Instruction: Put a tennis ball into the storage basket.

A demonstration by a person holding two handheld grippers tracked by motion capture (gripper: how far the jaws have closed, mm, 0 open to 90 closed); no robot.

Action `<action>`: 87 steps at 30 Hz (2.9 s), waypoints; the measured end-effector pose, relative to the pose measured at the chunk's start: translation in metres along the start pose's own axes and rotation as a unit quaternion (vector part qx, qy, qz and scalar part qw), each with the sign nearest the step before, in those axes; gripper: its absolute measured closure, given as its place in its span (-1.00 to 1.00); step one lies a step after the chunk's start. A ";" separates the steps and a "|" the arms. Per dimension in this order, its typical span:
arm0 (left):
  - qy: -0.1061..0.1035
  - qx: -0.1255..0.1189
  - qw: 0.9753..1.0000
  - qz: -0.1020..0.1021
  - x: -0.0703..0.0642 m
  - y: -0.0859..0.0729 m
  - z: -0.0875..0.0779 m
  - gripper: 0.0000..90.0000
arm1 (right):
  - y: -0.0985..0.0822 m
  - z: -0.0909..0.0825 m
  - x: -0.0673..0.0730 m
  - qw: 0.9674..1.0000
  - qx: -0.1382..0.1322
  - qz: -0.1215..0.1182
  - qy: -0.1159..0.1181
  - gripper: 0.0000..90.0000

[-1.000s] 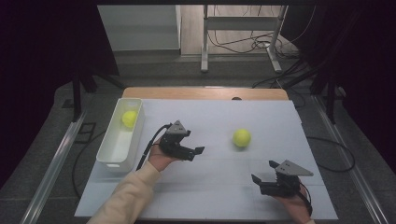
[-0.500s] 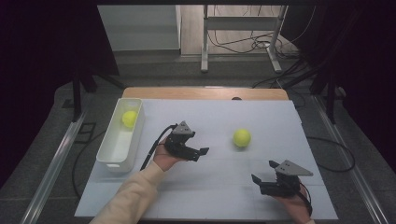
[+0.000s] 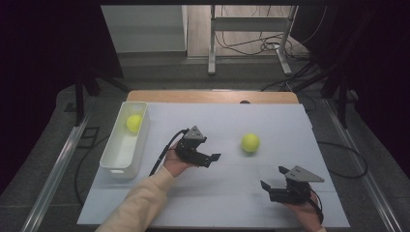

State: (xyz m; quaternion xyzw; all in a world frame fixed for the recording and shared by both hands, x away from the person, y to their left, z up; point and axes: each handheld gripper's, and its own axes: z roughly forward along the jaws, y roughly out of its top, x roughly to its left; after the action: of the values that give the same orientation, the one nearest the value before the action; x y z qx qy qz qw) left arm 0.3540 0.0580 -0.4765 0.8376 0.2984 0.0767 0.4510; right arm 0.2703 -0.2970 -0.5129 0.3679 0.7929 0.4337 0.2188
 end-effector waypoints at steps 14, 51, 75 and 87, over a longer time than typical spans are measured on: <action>-0.008 0.006 1.000 0.005 -0.004 0.004 0.014 -0.70 | 0.000 0.000 0.000 1.000 -0.001 0.002 0.001 -0.73; -0.016 0.008 1.000 -0.004 -0.007 0.016 0.048 -0.70 | 0.000 0.000 0.000 1.000 0.001 0.001 0.002 -0.73; -0.011 0.026 1.000 0.001 -0.009 0.028 0.073 -0.70 | 0.000 0.000 0.000 1.000 0.001 0.000 0.003 -0.73; -0.011 0.032 0.999 0.000 -0.010 0.035 0.084 -0.70 | 0.000 0.000 0.000 1.000 0.002 0.000 0.004 -0.73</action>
State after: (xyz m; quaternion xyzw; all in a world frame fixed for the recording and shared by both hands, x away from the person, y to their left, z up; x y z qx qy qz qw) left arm 0.3944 -0.0214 -0.4963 0.8526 0.2956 0.0576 0.4271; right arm 0.2707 -0.2973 -0.5132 0.3670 0.7942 0.4338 0.2152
